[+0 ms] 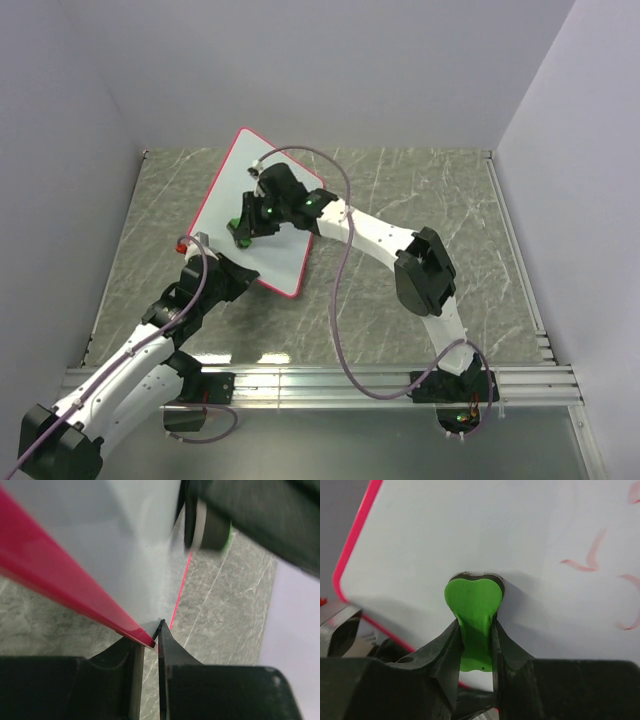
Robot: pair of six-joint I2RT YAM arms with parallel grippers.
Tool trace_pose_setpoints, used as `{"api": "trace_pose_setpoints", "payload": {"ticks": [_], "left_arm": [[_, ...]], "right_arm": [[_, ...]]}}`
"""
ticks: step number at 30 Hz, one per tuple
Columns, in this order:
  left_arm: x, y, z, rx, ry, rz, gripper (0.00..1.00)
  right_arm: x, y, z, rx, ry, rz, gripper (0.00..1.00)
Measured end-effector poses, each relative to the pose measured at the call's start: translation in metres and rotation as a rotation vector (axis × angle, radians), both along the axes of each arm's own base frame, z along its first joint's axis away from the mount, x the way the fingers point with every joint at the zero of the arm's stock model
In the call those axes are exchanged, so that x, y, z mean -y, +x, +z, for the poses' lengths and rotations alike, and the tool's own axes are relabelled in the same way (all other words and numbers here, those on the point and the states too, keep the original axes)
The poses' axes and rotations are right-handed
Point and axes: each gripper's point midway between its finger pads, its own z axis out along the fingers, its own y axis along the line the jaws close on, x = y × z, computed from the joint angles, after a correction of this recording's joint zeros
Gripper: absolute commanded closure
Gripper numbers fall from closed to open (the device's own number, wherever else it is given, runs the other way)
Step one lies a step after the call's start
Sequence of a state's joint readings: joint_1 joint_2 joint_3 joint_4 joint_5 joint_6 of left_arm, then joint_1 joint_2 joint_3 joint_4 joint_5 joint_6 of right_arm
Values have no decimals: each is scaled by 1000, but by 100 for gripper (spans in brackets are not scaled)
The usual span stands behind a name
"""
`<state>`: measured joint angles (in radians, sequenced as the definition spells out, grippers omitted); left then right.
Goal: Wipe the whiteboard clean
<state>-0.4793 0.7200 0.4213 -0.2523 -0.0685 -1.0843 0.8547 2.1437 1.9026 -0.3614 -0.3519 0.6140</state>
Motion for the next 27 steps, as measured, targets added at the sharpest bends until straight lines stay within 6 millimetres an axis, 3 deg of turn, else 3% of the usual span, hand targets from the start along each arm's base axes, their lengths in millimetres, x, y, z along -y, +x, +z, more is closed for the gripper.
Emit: {"api": "trace_pose_setpoints", "payload": {"ticks": [3, 5, 7, 11, 15, 18, 23, 27], "left_arm": [[-2, -1, -3, -10, 11, 7, 100], [-3, -2, -5, -18, 17, 9, 100], [-4, -3, -4, -17, 16, 10, 99], [-4, -4, -2, -9, 13, 2, 99], [-1, -4, 2, 7, 16, -19, 100], [1, -3, 7, 22, 13, -35, 99], [3, -1, 12, 33, 18, -51, 100], [5, 4, 11, 24, 38, -53, 100]], "right_arm": [[-9, -20, 4, -5, 7, 43, 100], [-10, -20, 2, -16, 5, 52, 100], [-11, -6, 2, -31, 6, 43, 100], [-9, 63, 8, -2, 55, -50, 100], [21, 134, -10, 15, 46, -199, 100], [48, 159, -30, -6, -1, -284, 100], [61, 155, -44, -4, -44, -296, 100], [64, 112, -43, -15, -87, -240, 100]]}}
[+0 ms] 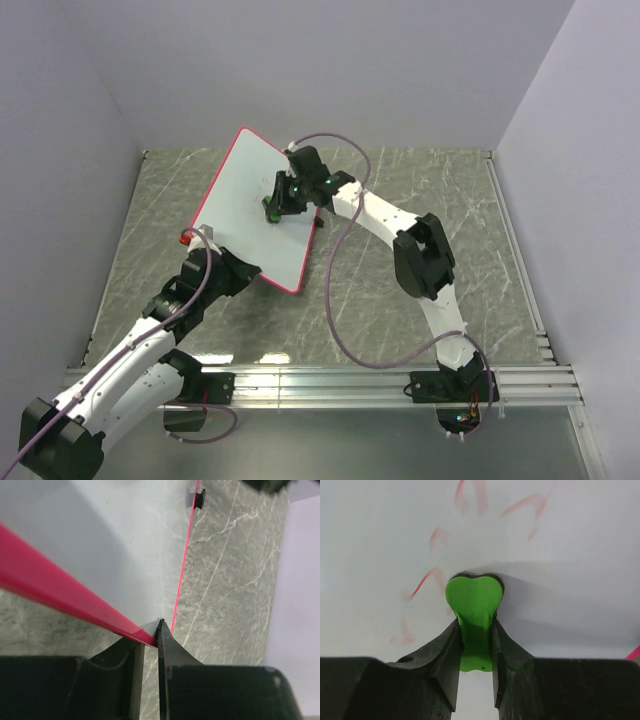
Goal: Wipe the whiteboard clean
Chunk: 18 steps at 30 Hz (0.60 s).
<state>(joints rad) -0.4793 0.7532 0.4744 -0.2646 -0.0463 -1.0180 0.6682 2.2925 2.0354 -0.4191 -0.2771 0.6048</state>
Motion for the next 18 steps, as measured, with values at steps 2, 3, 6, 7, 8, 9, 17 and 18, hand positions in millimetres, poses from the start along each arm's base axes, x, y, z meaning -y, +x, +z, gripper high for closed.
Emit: {"api": "trace_pose_setpoints", "payload": {"ticks": [2, 3, 6, 7, 8, 9, 17, 18], "left_arm": [[1, 3, -1, -1, 6, 1, 100], [1, 3, -1, -1, 7, 1, 100], [0, 4, -3, -3, 17, 1, 100], [-1, 4, -4, -6, 19, 3, 100], [-1, 5, -5, -8, 23, 6, 100], [-1, 5, -5, -9, 25, 7, 100], [-2, 5, -5, -8, 31, 4, 100], [-2, 5, -5, -8, 31, 4, 100]], "right_arm": [[-7, -32, 7, -12, 1, 50, 100], [-13, -48, 10, -15, 5, 77, 100], [-35, -87, 28, -7, 27, 162, 100], [-44, -97, 36, -2, 42, 191, 100], [-51, -103, 41, 1, 53, 213, 100], [-59, -106, 49, 11, 68, 230, 100], [-82, -58, 66, 66, 128, 198, 100], [-77, -46, 61, 65, 120, 173, 100]]}}
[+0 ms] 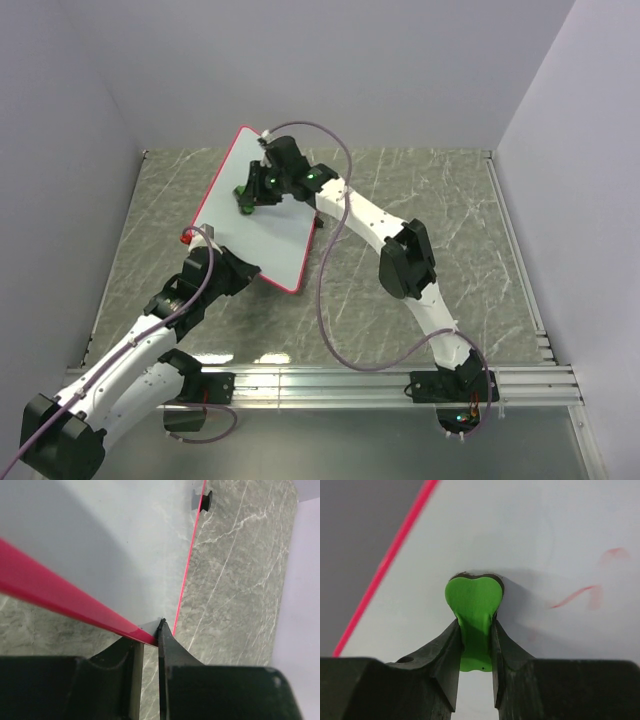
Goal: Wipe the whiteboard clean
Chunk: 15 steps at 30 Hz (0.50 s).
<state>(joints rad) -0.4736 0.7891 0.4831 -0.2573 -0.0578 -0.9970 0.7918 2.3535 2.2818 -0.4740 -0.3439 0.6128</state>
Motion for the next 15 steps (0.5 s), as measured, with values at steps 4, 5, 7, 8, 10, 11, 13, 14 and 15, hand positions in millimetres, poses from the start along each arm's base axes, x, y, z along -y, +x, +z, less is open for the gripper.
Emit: {"api": "trace_pose_setpoints", "payload": {"ticks": [4, 5, 7, 8, 10, 11, 13, 14, 15], "left_arm": [[1, 0, 3, 7, -2, -8, 100], [2, 0, 5, 9, -4, -10, 100], [2, 0, 5, 8, -5, -10, 100], [2, 0, 5, 8, -5, -10, 100], [2, 0, 5, 8, -3, -12, 100], [2, 0, 4, 7, -2, -12, 100], [2, 0, 4, 8, 2, -15, 100], [2, 0, 4, 10, 5, -17, 99], [2, 0, 4, 11, 6, -18, 100]], "right_arm": [[41, 45, -35, -30, -79, -123, 100], [54, 54, -45, -46, -103, -153, 100], [73, 63, -63, -75, -141, -194, 100], [80, 66, -69, -83, -153, -207, 100], [93, 68, -78, -98, -177, -231, 100], [97, 66, -81, -103, -186, -239, 100], [101, 63, -82, -107, -196, -242, 100], [101, 60, -82, -108, -201, -239, 100], [101, 58, -81, -108, -202, -236, 100]]}}
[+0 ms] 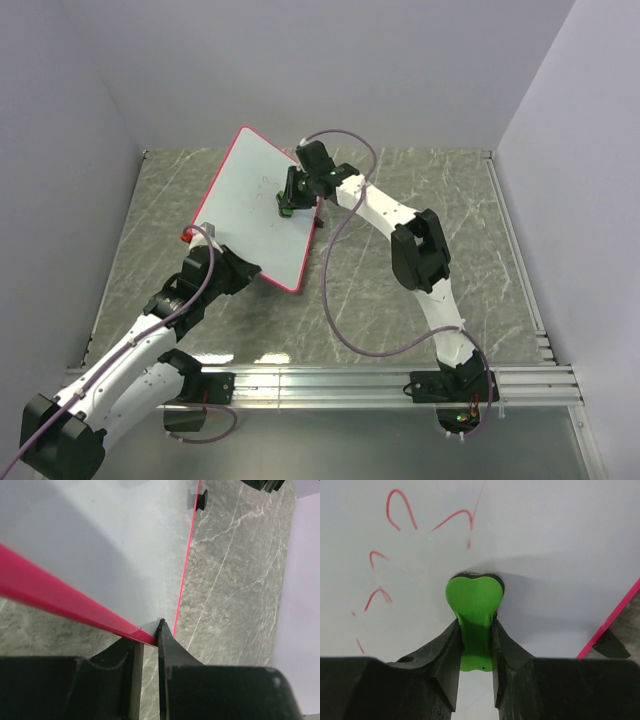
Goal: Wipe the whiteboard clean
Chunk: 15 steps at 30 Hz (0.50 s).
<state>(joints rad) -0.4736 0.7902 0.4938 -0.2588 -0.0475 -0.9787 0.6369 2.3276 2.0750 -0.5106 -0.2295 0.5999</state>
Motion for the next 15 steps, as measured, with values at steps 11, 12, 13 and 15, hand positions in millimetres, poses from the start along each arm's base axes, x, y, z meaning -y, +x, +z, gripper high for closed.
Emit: {"api": "trace_pose_setpoints", "payload": {"ticks": [11, 12, 13, 15], "left_arm": [[-1, 1, -3, -7, 7, 4, 100], [-1, 1, -3, -9, 8, 5, 100], [-2, 1, -3, -11, 9, 6, 100], [-3, 0, -5, -18, 14, 10, 100]], "right_arm": [[-65, -92, 51, -22, 93, 215, 100], [-69, -104, 54, -31, 103, 236, 100], [-72, -115, 56, -40, 113, 258, 100], [-74, -136, 55, -64, 122, 296, 100]]}}
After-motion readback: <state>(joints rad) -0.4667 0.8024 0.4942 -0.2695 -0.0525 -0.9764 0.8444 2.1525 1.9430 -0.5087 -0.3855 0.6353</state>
